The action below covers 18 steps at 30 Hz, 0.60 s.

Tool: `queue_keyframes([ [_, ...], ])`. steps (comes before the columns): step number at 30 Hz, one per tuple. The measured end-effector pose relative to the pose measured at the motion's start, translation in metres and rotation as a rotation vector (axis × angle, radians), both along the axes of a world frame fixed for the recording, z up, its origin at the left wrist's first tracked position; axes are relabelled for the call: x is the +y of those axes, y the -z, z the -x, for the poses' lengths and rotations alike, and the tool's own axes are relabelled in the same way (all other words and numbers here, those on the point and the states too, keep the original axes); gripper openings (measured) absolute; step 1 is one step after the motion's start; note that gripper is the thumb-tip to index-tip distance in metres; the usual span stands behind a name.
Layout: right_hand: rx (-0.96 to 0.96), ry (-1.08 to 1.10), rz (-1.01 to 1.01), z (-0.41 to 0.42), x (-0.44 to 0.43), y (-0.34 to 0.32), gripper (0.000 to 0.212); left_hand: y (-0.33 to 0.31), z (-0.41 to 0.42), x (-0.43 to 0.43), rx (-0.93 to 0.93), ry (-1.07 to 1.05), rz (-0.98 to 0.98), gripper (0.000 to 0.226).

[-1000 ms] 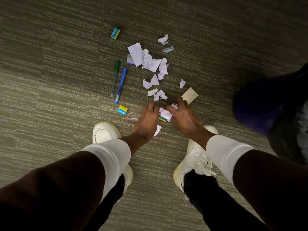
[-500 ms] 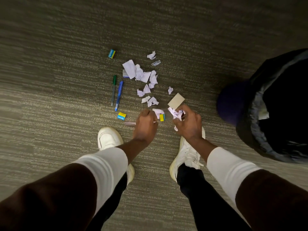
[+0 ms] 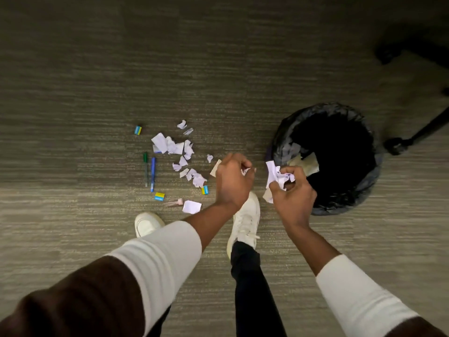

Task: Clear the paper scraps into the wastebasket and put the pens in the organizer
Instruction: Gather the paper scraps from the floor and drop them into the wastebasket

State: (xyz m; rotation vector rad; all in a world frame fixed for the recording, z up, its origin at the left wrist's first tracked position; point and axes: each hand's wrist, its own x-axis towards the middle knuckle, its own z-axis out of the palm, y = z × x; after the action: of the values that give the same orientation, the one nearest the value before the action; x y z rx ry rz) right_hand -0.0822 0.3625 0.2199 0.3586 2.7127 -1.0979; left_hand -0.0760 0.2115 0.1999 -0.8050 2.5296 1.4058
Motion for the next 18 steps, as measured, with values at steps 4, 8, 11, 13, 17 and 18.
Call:
queue_keyframes([
  [4, 0.01, 0.157, -0.041, 0.02, 0.037, -0.005, 0.029, -0.02, 0.037, 0.043, 0.087, 0.066, -0.059, 0.019],
  [8, -0.018, 0.23, -0.102, 0.042, 0.069, 0.009, 0.03, -0.018, 0.06, 0.085, 0.087, 0.121, -0.098, 0.015],
  [11, -0.009, 0.227, -0.112, 0.051, 0.085, 0.016, 0.035, -0.007, 0.068, 0.113, 0.04, 0.151, -0.115, 0.024],
  [13, -0.01, 0.241, -0.128, 0.055, 0.092, 0.015, 0.038, -0.007, 0.07, 0.125, 0.013, 0.172, -0.116, 0.04],
  [17, -0.031, 0.226, -0.143, 0.06, 0.099, 0.017, 0.033, -0.011, 0.062, 0.123, 0.078, 0.198, -0.109, 0.024],
  [18, -0.022, 0.193, -0.117, 0.058, 0.098, 0.016, 0.029, -0.012, 0.058, 0.118, 0.076, 0.198, -0.105, 0.018],
])
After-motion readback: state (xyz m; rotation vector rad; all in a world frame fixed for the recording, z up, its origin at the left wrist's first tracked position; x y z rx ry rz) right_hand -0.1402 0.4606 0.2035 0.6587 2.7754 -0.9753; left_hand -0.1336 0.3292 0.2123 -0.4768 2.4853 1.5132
